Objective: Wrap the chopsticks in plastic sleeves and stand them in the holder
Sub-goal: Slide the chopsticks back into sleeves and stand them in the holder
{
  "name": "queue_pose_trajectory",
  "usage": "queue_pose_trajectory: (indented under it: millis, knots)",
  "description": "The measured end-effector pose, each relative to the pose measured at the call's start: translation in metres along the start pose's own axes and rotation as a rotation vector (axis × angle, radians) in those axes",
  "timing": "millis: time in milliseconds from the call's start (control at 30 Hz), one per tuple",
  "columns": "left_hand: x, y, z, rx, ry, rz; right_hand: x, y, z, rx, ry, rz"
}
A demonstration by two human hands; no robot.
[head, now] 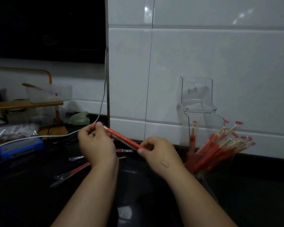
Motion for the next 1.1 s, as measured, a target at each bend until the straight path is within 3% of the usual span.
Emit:
queue_pose_trajectory:
  millis: [267, 467, 667, 833, 1100]
  knots:
    - [-0.005, -0.003, 0.001, 0.050, -0.039, -0.006, -0.001, -0.003, -0.004, 0.020, -0.171, 0.059]
    - [-0.006, -0.007, 0.004, 0.102, -0.043, 0.015, 0.016, -0.010, -0.005, -0.133, -0.194, -0.147]
    - [-0.005, -0.009, 0.006, 0.148, -0.056, 0.018, 0.025, -0.014, -0.007, -0.182, -0.156, -0.269]
    - [-0.003, -0.009, 0.009, 0.144, -0.127, -0.049, 0.031, -0.016, -0.019, -0.499, -0.251, -0.397]
    - [0.006, -0.011, 0.008, 0.161, 0.058, -0.115, 0.050, -0.050, -0.050, -0.997, -0.206, -0.624]
Point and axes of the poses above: each hand's wrist, its own y-axis towards the middle knuckle, its own z-axis out of the palm, x = y × z, the point moved 4 cm from there along y, towards the middle knuckle, and after that the axes turned 9 degrees about -y, right-handed, at the moved point
